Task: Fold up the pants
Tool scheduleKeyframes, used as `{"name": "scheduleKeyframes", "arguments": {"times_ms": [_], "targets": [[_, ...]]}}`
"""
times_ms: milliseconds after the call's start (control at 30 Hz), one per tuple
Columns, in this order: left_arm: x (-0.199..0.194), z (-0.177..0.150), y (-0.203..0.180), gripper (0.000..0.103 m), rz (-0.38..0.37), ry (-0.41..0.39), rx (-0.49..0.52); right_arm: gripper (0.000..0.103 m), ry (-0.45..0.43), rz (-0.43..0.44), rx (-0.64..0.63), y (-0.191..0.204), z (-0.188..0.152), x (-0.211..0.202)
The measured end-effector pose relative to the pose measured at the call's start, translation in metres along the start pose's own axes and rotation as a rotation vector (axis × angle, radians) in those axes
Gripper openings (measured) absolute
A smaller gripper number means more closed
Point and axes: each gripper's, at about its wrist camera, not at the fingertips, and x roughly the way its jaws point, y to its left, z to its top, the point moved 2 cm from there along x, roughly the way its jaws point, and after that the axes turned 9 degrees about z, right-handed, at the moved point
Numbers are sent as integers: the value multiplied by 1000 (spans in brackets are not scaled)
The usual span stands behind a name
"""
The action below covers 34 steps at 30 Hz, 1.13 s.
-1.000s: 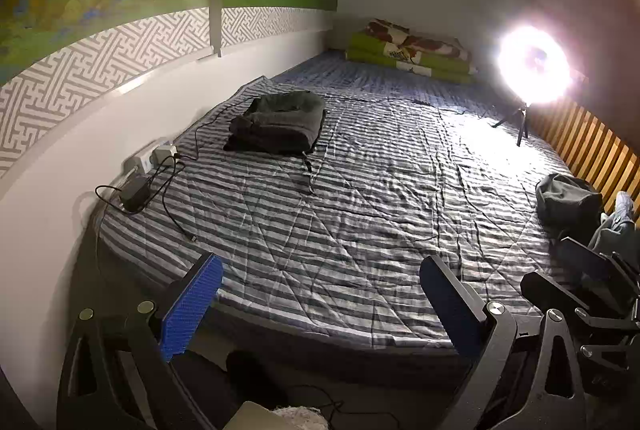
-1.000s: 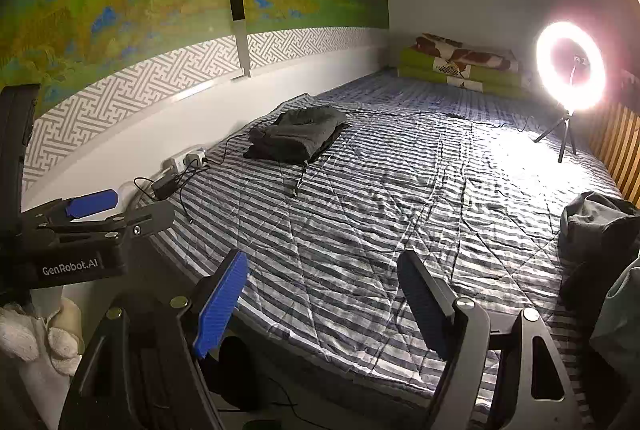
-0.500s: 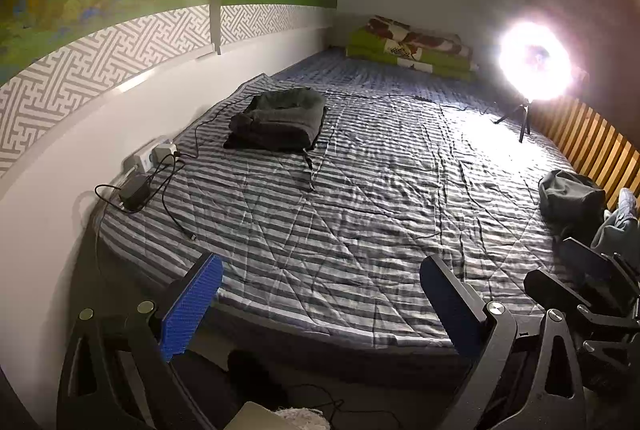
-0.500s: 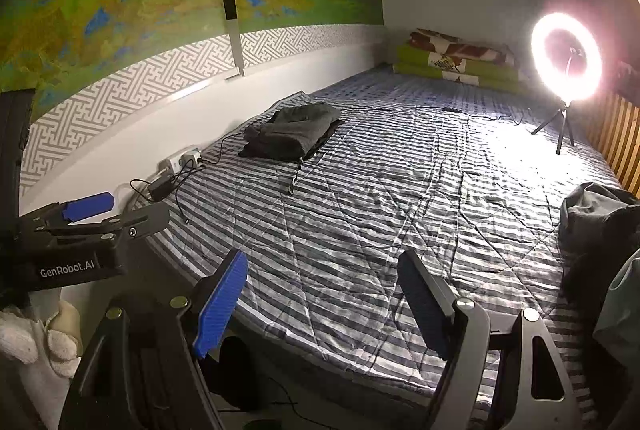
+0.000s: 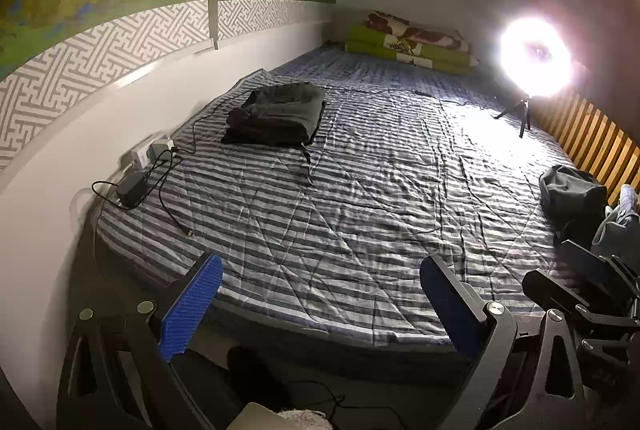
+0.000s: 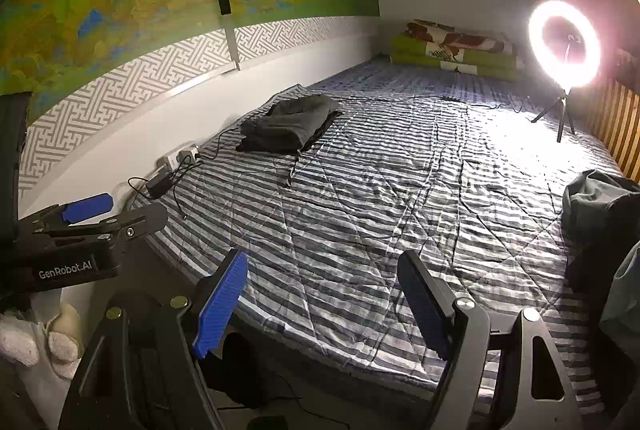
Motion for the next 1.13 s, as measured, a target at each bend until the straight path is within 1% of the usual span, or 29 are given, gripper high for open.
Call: {"name": "scheduleKeyframes", "arguments": {"times_ms": [900, 1133], "targets": [[1, 0, -1, 101, 8, -5, 0, 74, 3, 2, 8, 0, -1, 0], [8, 0, -1, 101, -4, 12, 5, 74, 7, 1, 12, -2, -3, 2]]}}
